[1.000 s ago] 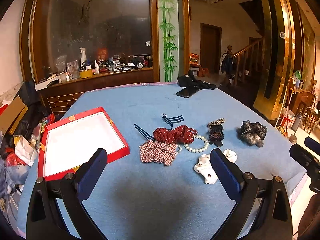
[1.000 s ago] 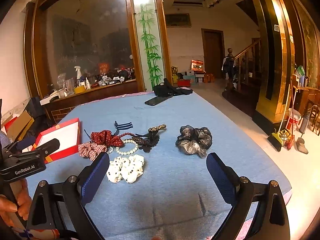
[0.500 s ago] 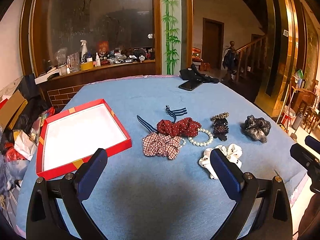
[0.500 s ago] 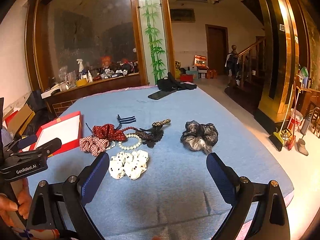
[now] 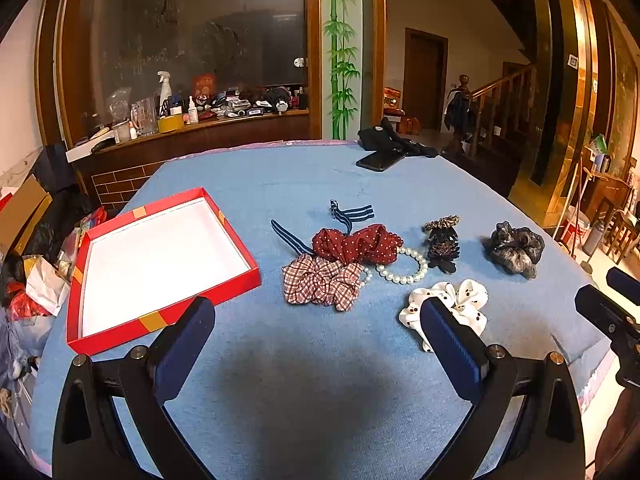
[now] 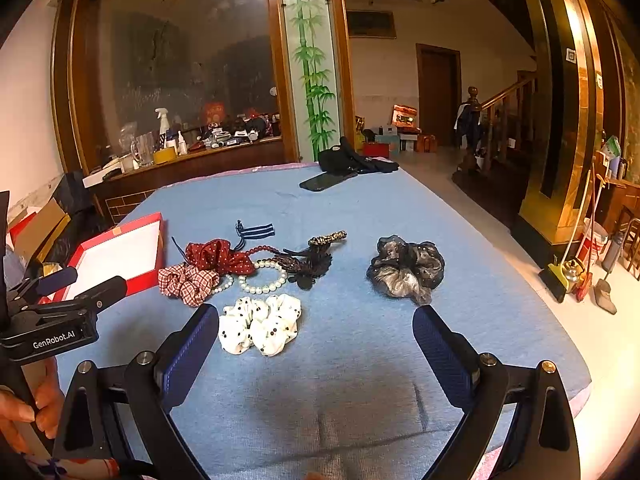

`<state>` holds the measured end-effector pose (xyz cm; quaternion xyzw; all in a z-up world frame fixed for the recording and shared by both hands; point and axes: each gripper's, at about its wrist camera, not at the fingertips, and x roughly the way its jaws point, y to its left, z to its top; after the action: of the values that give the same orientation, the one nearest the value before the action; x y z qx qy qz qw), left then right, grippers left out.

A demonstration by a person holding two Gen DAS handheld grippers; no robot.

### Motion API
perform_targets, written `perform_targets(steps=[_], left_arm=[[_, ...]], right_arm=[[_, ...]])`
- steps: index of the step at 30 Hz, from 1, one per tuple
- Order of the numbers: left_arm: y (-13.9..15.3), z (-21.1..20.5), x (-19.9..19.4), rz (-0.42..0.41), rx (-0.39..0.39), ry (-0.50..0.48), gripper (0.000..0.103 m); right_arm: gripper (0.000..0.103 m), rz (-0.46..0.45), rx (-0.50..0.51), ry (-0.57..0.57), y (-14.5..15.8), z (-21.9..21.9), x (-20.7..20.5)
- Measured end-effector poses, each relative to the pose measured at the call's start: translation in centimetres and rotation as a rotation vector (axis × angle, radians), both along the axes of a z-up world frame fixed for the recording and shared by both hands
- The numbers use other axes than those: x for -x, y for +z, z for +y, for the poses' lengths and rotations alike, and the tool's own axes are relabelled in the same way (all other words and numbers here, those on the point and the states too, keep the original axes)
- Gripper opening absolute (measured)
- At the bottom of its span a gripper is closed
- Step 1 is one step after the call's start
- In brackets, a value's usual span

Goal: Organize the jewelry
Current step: 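Move left tool to white dotted scrunchie while right tool approaches black sheer scrunchie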

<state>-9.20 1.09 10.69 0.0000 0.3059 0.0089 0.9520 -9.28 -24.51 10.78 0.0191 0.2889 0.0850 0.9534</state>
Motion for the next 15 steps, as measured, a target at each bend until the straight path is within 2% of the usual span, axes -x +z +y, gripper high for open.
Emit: perform_targets(steps=[15], left_arm=[[-0.71, -0.01, -0.38, 0.017, 0.002, -0.007, 0.102]], right_arm=[[0.1, 0.007, 0.004, 0.0, -0.23, 0.2, -0.25]])
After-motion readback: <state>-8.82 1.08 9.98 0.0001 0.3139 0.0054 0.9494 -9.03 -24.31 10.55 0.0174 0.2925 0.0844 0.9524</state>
